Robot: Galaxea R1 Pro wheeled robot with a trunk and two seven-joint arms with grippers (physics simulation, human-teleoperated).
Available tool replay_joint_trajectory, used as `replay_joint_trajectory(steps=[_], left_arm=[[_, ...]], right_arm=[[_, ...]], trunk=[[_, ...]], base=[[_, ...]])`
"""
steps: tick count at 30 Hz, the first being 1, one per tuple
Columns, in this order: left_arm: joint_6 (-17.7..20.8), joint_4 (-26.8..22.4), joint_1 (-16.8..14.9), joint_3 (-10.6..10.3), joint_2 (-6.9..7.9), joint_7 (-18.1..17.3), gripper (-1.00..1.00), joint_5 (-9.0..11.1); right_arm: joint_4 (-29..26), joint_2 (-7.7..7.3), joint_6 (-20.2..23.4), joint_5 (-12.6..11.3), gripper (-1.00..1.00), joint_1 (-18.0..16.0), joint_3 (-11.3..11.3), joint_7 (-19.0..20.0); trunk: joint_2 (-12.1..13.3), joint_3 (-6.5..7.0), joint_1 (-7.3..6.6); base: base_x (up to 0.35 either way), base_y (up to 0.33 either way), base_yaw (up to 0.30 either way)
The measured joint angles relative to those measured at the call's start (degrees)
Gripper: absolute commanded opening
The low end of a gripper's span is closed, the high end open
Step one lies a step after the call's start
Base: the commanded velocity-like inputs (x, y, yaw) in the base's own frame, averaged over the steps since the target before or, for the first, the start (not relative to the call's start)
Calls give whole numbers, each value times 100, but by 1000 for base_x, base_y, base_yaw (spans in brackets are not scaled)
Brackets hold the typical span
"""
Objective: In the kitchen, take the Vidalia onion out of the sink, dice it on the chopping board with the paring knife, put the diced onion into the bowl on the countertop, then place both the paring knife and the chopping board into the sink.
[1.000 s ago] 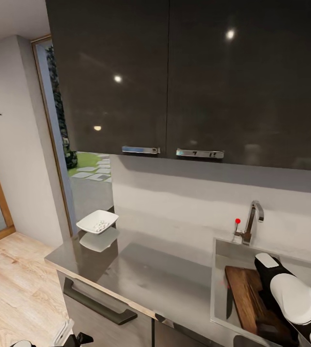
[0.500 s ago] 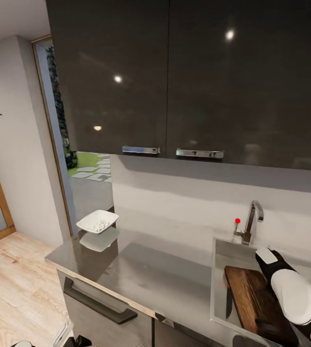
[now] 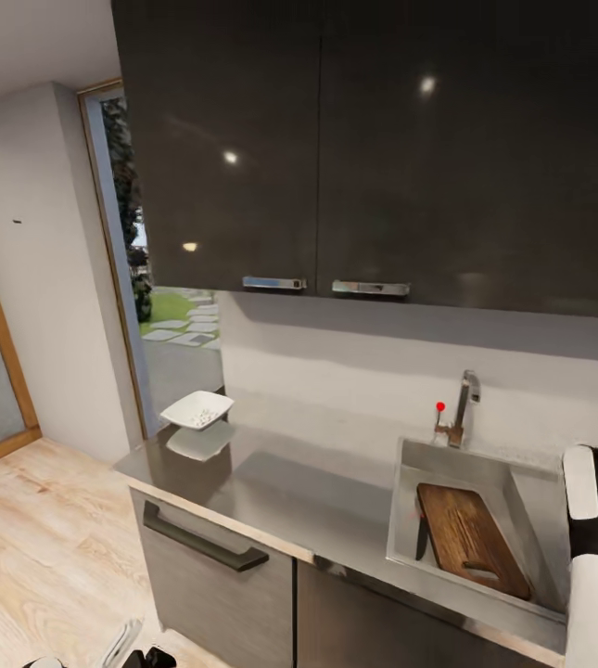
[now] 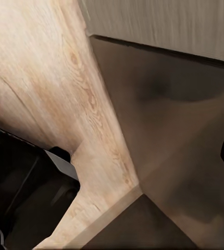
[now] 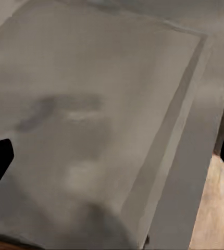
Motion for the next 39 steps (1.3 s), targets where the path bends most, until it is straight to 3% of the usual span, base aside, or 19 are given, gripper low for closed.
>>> replay_joint_trajectory(steps=[1, 3, 4, 7, 10, 12, 13, 14, 15, 16, 18, 20, 21, 22, 24, 27, 31, 32, 39], left_arm=[[0, 0, 0, 0, -2, 0, 100, 0], [-1, 1, 2, 1, -4, -1, 100, 1], [-1, 1, 2, 0, -5, -2, 100, 1], [-9, 2, 2, -1, -12, 1, 100, 1], [-54, 2, 2, -2, -29, -2, 100, 1], [-74, 2, 3, -2, -38, -4, 100, 0], [-77, 1, 3, -2, -40, -4, 100, 1], [-82, 2, 3, -2, -44, -4, 100, 1], [-84, 2, 3, -2, -47, -4, 100, 0], [-85, 2, 3, -2, -48, -4, 100, 0], [-88, 2, 3, -2, -50, -4, 100, 0], [-89, 1, 3, -1, -50, -4, 100, 0], [-89, 1, 3, -1, -51, -4, 100, 1], [-89, 1, 3, -1, -50, -5, 100, 1], [-89, 1, 3, -1, -51, -4, 100, 0], [-89, 1, 3, -1, -51, -4, 100, 2], [-89, -1, 4, -1, -55, -11, 100, 8], [-89, -1, 4, -1, -57, -13, 100, 8], [-89, -1, 3, -1, -61, -18, 100, 12]], right_arm=[[-260, 7, 76, -9, 100, 165, 131, 69], [-1299, 37, 346, -68, 100, 871, 721, 571], [-1562, 42, 386, -98, 100, 1068, 871, 730], [-2340, 57, 485, -274, 100, 1895, 1761, 1613], [-2524, 61, 151, -386, 100, 2096, 2462, 2097], [-2576, 54, -323, -617, 100, 2084, 2937, 2280], [-2584, 50, -393, -739, 100, 2062, 3050, 2312], [-2581, 18, -470, -1132, 100, 1993, 3214, 2359], [-2566, -14, -411, -1787, 100, 1864, 3322, 2403], [-2554, -32, -314, -2211, 100, 1780, 3366, 2414], [-2495, -198, 397, -4091, 100, 1498, 3414, 2433], [-2406, -560, 1253, -5905, 100, 1369, 3428, 2427], [-2369, -714, 1585, -6661, 100, 1338, 3433, 2423], [-2342, -825, 1902, -7237, 100, 1343, 3443, 2421], [-2317, -929, 2381, -7748, 100, 1388, 3458, 2415], [-2338, -1094, 2581, -8094, 100, 1518, 3501, 2409], [-2378, -1599, 2580, -8270, 100, 1613, 3522, 2415], [-2383, -1657, 2580, -8296, 100, 1628, 3523, 2417], [-2516, -1745, 2579, -8320, 100, 1759, 3521, 2417]], trunk=[[1, 0, 0], [0, 0, 0], [0, 0, 1], [1, 0, 1], [1, 0, 1], [2, 0, 1], [2, 0, 1], [2, 1, 1], [2, 1, 1], [2, 1, 1], [1, 1, 0], [1, 0, -2], [1, 0, -2], [0, 0, -2], [1, 0, -3], [0, 0, -3], [1, 0, -2], [1, 0, -1], [1, 0, -3]], base=[[-344, 0, 0], [-344, 0, 0], [-344, 0, 0], [-344, 0, 0], [-341, 0, 0], [-332, 0, 0], [-321, 0, 0], [-310, 0, 0], [-305, 0, 0], [-295, 0, 0], [-191, 0, 0], [-78, 0, 0], [-39, 0, 0], [-31, 0, 0], [-16, 0, 0], [-14, 2, 0], [-115, 121, 0], [-148, 238, 0], [-60, 286, 0]])
